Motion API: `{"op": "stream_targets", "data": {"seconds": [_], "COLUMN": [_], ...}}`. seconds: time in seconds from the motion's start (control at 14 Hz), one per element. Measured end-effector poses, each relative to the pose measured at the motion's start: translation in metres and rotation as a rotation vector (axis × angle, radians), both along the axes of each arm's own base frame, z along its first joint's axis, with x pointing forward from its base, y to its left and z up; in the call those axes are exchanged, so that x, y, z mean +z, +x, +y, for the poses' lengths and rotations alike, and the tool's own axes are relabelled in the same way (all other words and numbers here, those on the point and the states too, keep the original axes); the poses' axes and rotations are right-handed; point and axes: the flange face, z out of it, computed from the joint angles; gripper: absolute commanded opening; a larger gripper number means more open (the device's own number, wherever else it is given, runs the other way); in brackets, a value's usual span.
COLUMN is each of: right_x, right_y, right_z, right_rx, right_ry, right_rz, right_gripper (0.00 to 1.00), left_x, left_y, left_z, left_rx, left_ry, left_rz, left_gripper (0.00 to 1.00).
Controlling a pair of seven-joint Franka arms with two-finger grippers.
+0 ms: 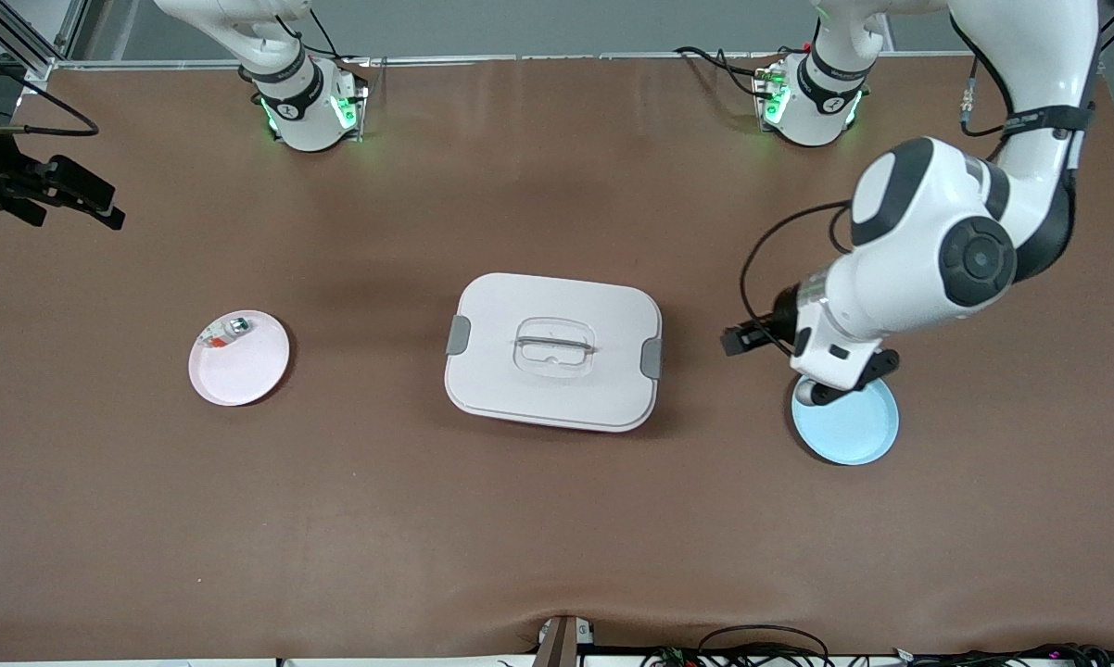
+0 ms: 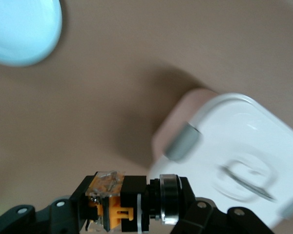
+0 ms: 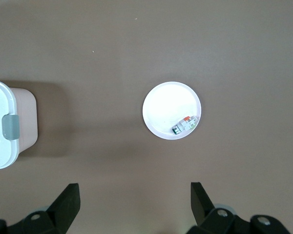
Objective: Transfer orange switch to right arm and place
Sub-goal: 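Lift the switch with the left gripper and carry it over the box, then hold the switch out while the right gripper reaches toward it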
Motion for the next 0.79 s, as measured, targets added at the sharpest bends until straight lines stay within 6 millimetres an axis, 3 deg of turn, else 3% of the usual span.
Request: {"op": "stream_targets", "data": {"seconds": [0.43,0.79], "right_x": [0.000,-0.009], "right_y": [0.000,0.002], "right_z": [-0.005,-0.026], "right_rx": [-0.010,-0.049], "right_ry": [0.000,0.002], "right_rz": [0.000,0.021], "right_gripper": [1.00,1.00], "left_x": [0.040,0.038], "left_y": [-0.038,-0.049], "left_z": [-0.099,-0.185], "left_rx": [0.280,0.540], "left_ry": [-0.098,-0.172], "left_rz": [0.171,0.228], "left_gripper": [0.00,0.00]}}
